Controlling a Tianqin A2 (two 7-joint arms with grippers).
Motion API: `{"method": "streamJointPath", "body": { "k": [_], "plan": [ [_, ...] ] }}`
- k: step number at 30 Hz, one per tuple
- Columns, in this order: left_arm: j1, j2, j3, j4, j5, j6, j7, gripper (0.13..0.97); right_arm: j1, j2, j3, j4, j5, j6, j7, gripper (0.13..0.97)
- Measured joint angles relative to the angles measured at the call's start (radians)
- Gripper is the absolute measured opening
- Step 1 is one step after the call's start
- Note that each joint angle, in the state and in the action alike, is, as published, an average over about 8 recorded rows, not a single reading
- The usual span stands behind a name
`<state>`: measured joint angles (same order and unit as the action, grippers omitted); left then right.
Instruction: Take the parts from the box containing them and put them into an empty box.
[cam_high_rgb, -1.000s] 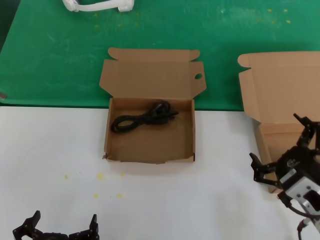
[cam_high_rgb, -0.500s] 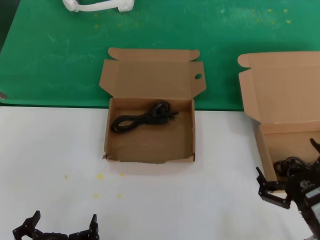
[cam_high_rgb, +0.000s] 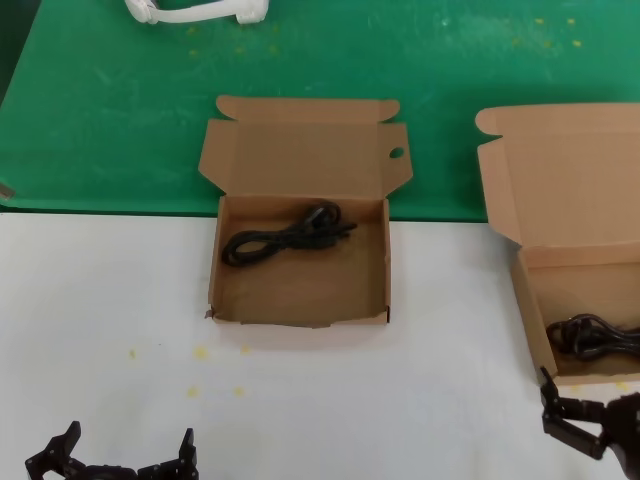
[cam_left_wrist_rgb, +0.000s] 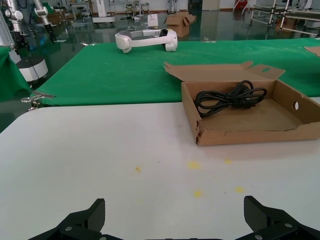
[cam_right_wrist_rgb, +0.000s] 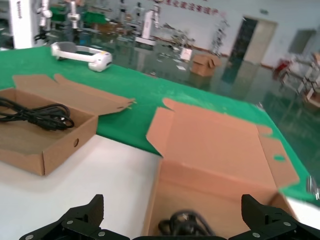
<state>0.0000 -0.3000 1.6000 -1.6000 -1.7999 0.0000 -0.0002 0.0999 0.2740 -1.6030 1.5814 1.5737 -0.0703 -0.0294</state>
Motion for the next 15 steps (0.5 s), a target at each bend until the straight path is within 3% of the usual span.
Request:
{"method": "streamJointPath", "body": {
  "k": [8, 15],
  "plan": [
    [0.0, 0.0, 0.0, 0.0, 0.0, 0.0, 0.0, 0.966, -0.063, 0.016, 0.002, 0.012, 0.143, 0.044, 0.019, 0.966],
    [0.0, 0.0, 0.0, 0.0, 0.0, 0.0, 0.0, 0.966, -0.078, 0.02, 0.002, 0.015, 0.177, 0.055, 0.023, 0.966]
  ]
}}
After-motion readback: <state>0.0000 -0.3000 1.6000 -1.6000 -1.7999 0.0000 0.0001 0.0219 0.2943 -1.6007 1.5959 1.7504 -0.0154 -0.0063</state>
